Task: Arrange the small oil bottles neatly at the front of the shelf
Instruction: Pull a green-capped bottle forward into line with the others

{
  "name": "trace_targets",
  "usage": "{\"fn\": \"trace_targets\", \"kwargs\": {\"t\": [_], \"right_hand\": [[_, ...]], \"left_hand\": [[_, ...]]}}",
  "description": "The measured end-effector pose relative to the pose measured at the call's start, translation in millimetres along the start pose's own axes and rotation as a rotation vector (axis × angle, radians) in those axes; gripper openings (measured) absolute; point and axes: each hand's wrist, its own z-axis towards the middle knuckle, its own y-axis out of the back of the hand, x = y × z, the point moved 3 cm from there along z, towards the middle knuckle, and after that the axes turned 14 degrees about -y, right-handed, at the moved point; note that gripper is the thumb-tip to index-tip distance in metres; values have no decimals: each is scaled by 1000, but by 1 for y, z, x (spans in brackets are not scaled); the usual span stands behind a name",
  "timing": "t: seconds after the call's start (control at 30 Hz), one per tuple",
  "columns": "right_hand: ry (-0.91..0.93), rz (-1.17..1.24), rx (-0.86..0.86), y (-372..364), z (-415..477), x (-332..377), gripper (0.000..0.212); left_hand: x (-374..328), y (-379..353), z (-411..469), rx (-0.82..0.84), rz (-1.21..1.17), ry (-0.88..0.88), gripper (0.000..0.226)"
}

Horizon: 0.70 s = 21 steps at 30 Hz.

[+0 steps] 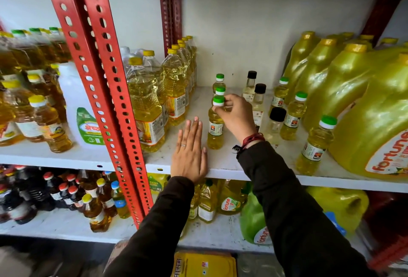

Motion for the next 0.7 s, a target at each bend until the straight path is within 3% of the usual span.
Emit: {"fn": "trace_targets", "kwargs": {"t": [0.37,0.5,0.7], "right_hand": [[0,-69,-74,-2,-3,-1,54],[-12,2,45,-3,-4,-3,36],[2,1,-5,1,-8,-3,30]], "left_hand": [[-1,2,0,3,16,11,69],[-1,2,0,-2,21,13,69],[-1,1,-1,9,15,16,69]]}}
